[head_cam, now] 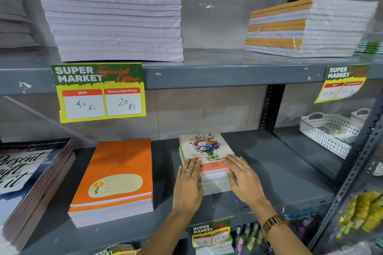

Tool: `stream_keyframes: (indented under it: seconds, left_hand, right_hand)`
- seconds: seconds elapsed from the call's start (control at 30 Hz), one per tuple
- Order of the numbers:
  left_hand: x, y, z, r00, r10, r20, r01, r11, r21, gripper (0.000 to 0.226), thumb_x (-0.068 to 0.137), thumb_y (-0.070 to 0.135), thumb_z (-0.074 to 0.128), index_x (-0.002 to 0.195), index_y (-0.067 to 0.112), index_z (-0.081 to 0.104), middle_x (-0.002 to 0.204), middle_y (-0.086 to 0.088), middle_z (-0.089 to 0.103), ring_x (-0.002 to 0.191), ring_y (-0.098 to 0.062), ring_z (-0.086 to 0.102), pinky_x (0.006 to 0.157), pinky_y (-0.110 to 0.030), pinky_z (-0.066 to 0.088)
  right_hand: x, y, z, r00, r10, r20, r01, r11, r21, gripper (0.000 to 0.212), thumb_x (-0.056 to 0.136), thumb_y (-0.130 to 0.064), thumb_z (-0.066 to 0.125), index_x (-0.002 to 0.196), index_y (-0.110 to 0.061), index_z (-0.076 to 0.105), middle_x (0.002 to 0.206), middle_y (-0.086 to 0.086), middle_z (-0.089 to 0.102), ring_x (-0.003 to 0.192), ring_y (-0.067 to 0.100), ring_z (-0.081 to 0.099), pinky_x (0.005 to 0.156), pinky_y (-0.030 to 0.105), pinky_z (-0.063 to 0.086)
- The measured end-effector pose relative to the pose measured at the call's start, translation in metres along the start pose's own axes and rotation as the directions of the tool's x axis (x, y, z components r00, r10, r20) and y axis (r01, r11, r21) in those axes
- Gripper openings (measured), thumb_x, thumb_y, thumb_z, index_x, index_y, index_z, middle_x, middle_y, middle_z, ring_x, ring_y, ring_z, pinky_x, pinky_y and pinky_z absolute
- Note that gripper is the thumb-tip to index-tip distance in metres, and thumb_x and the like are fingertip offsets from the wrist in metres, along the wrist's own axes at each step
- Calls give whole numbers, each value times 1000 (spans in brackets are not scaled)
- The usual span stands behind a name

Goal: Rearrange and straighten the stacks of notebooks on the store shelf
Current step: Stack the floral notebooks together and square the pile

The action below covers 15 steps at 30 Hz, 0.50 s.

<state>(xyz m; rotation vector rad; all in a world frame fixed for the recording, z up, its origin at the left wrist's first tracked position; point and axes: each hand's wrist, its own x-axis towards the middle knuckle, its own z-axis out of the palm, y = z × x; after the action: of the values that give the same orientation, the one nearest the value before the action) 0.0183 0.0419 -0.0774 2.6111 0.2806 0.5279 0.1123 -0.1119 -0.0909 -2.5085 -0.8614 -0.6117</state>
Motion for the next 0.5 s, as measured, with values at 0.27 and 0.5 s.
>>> stream_keyframes:
  seconds: [0.27, 0.5]
  left_hand:
    - [-1, -6, -4, 1000, -18, 18, 19, 997, -75, 45, 100, 28, 31, 144, 25, 26, 155, 7, 23, 145, -12, 13, 116, -27, 21]
    - [1, -7, -5, 1000, 22, 21, -23, 1000, 22, 46, 101, 28, 30, 145, 21, 21, 156, 3, 20, 145, -12, 12, 113, -21, 6]
  right_hand:
    - [-2, -4, 2, 1000, 17, -23, -17, 999, -33, 45, 82, -24, 37, 107, -9, 72, 111, 4, 72, 107, 20, 66, 83, 35, 56]
    - [-2, -3, 4, 999, -13, -51, 9, 997, -80, 44, 80, -23, 38, 102, -10, 74, 106, 4, 74, 101, 19, 69, 76, 34, 58]
